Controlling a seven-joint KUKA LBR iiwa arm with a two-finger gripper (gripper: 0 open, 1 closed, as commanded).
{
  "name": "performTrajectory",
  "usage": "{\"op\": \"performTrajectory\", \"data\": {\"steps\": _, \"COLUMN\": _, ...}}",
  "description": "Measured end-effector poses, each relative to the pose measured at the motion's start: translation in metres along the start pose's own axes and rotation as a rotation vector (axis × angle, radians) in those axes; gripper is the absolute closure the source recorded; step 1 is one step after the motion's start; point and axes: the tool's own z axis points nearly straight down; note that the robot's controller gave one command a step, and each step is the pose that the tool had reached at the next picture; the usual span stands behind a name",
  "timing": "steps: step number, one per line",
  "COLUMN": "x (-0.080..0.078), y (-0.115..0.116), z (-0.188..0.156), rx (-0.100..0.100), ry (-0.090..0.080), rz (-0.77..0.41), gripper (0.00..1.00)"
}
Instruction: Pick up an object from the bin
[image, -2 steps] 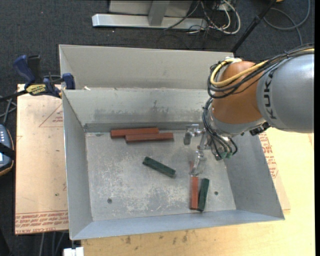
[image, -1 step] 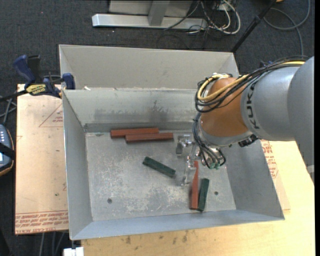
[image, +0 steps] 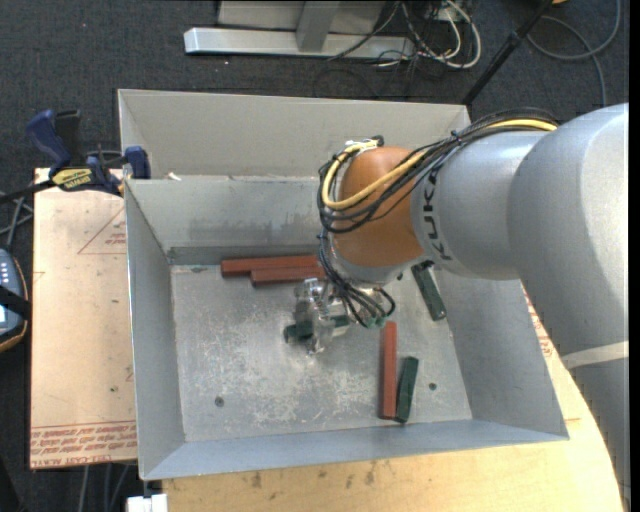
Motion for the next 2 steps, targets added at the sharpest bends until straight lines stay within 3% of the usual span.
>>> {"op": "performTrajectory", "data": {"steps": 1, "x": 0.000, "y": 0.000, "z": 0.000, "rx": 0.000, "ry": 0.000, "rz": 0.000, "gripper": 1.00}}
{"op": "performTrajectory", "data": {"steps": 2, "x": -0.001, "y": -0.012, "z": -0.131, "rx": 0.003, "ry": 0.003, "rz": -0.022, "gripper": 1.00}}
